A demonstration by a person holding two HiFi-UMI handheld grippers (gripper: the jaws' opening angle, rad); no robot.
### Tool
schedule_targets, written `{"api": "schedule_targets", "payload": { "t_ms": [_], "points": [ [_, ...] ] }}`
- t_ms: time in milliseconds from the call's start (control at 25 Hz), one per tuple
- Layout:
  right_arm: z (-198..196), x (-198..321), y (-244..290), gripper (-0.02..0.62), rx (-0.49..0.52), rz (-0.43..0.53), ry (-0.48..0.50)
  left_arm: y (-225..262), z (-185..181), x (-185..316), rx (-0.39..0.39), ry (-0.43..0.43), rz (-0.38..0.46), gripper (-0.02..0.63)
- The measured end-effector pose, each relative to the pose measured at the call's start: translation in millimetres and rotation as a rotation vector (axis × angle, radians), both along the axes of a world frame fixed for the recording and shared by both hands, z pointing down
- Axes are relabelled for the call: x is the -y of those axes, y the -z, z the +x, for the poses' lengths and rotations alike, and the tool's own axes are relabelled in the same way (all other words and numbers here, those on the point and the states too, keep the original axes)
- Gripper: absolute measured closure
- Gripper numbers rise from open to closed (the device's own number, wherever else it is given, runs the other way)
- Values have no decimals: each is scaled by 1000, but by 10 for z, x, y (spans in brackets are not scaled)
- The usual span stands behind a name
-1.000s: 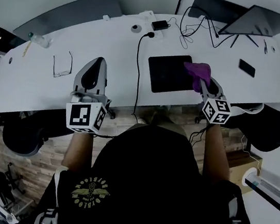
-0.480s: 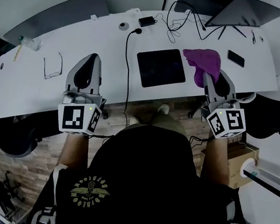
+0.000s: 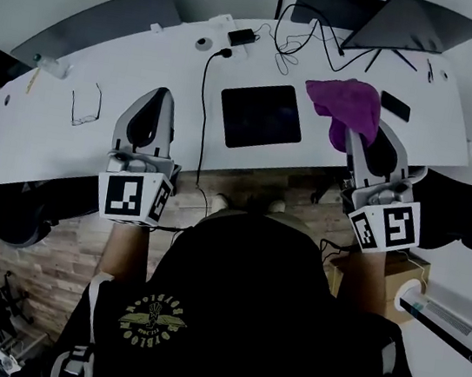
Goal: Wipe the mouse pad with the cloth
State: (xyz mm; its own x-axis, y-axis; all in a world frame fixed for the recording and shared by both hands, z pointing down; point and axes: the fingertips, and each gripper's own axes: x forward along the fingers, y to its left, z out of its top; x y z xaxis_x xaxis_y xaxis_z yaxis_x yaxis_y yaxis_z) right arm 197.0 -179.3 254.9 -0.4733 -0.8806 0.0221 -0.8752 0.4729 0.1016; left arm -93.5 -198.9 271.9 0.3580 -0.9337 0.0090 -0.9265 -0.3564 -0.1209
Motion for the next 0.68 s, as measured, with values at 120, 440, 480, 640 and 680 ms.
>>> {"api": "schedule_targets", "payload": {
  "t_ms": [120,440,480,640,680],
  "points": [
    [179,54,-81,503,5,-16,29,14,280,27,11,6,5,604],
    [467,258,-253,503,33,-43,132,28,622,-38,53,97,-6,604],
    [481,286,-263,503,36,-43,145,29,629,-45,58,113,-7,604],
    [534,397,-291,503,38,-39,184,54,664,-50,70,157,-3,604],
    [545,427,-298,503,39,-38,193,61,671,-50,73,167,-1,604]
  ]
}}
